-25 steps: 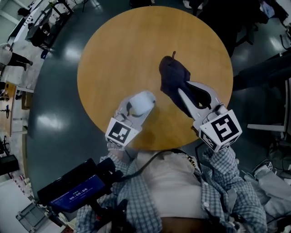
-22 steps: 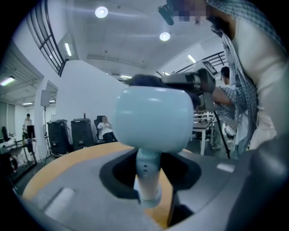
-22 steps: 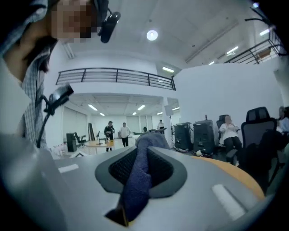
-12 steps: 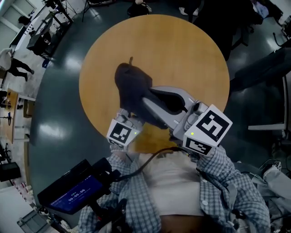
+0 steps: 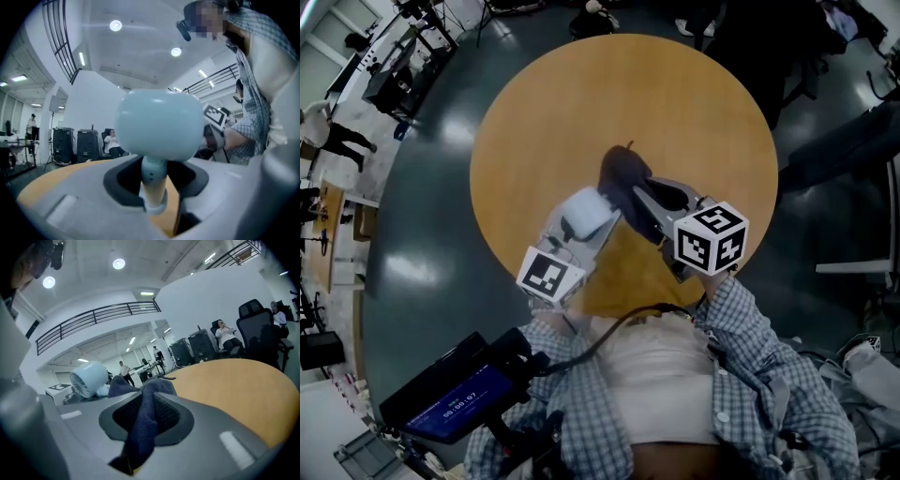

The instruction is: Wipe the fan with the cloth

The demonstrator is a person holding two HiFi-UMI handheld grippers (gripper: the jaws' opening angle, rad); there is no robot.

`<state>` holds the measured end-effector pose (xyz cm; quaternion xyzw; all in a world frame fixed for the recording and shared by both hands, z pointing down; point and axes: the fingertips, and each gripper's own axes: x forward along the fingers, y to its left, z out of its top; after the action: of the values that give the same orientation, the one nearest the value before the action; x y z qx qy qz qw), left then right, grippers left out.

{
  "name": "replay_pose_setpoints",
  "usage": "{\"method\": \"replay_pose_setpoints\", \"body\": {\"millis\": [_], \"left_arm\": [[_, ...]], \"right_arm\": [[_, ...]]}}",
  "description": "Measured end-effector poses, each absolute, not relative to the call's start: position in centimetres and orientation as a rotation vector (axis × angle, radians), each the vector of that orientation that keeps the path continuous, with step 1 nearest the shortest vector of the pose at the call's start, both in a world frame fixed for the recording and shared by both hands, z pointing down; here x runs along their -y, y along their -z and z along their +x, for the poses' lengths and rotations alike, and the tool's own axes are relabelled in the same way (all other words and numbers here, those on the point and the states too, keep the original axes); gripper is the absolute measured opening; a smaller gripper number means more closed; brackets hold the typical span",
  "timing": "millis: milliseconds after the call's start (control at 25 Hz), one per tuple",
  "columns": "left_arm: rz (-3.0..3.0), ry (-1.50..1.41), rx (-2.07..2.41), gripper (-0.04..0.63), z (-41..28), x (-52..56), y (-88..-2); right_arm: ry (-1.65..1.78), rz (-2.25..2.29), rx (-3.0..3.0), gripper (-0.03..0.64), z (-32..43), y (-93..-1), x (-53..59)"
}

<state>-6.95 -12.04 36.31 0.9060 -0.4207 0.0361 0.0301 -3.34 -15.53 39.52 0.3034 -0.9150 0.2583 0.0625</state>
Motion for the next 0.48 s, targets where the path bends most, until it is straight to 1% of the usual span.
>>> {"method": "replay_pose_setpoints", "body": {"millis": [160, 240, 320, 480], "left_arm": [[2.821, -0.094, 1.264, 0.144, -6.8, 11.7, -36.5], [2.828, -0.088, 1.252, 0.144, -6.8, 11.7, -36.7], [2.833, -0.087, 1.242, 0.144, -7.0, 11.9, -37.1], [2.82, -0.07, 1.239, 0.144, -7.6, 11.9, -37.8]], "right_arm": [[-0.82, 0.97, 2.621, 0.069, -1.9, -44.9, 15.6], [-0.825, 0.989, 2.597, 0.069, -1.1, -45.8, 15.5], [-0.811, 0.997, 2.659, 0.069, -0.7, -44.0, 15.2], [-0.628, 0.974, 2.939, 0.069, -0.4, -34.7, 12.9]]}}
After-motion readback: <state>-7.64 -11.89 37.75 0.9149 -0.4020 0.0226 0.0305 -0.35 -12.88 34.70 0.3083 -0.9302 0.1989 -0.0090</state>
